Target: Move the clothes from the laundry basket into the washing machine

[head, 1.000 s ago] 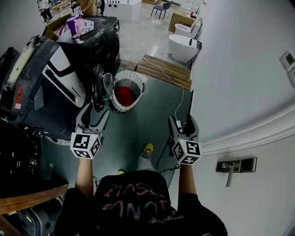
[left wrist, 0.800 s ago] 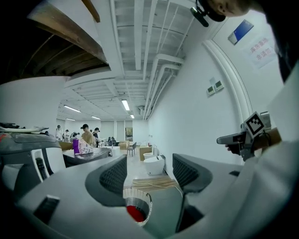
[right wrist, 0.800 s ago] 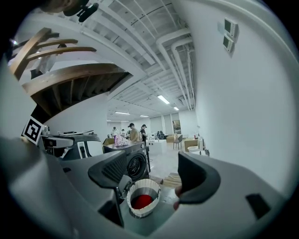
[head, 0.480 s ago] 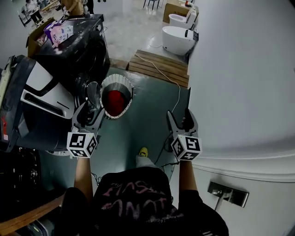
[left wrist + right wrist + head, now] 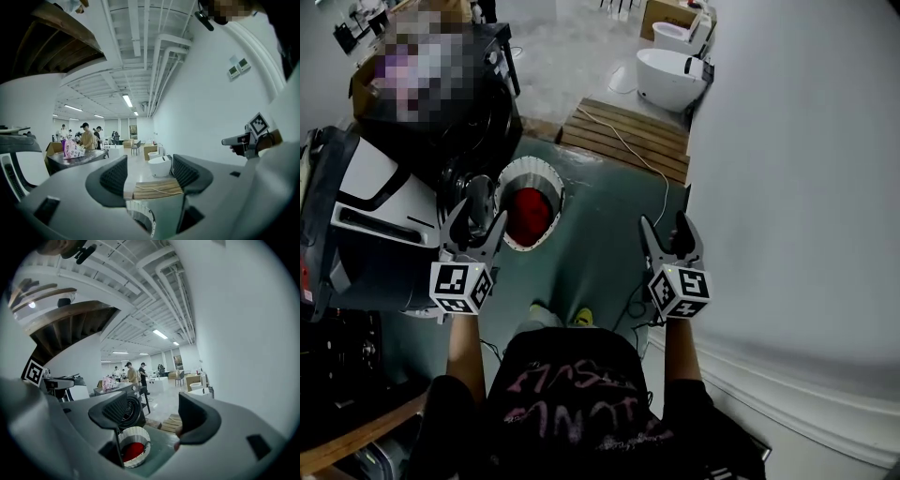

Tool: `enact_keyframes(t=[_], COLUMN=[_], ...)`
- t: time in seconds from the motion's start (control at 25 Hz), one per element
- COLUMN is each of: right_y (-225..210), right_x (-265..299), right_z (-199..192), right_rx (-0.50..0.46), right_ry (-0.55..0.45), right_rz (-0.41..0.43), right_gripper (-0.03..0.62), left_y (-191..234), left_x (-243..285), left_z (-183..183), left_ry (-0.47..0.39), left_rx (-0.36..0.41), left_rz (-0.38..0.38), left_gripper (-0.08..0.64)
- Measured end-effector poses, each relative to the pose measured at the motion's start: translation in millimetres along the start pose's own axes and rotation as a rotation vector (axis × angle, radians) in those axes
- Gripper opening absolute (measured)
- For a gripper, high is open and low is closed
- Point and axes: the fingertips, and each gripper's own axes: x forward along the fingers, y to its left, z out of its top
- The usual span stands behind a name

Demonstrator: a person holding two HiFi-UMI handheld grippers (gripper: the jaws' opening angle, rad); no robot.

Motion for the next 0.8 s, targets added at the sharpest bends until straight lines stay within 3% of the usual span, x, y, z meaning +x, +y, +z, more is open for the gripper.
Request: enact_keyframes(t=[0.48,0.8], right_y=[-9,2], right_x=[95,212], right_z=[7,14], right_rx=[-0.024,-0.061], right_ry=[0.018,0.054], right_rz=[0.055,0.101], right_gripper=[0.348,0.348], left_y=[39,107], left_x=[74,148], left_z=[-7,-20], left_ry=[-0.016,0.003], left_rx=[-0.047,-0.09], left_rz=[0.047,0.09], left_gripper=[0.305,0.305])
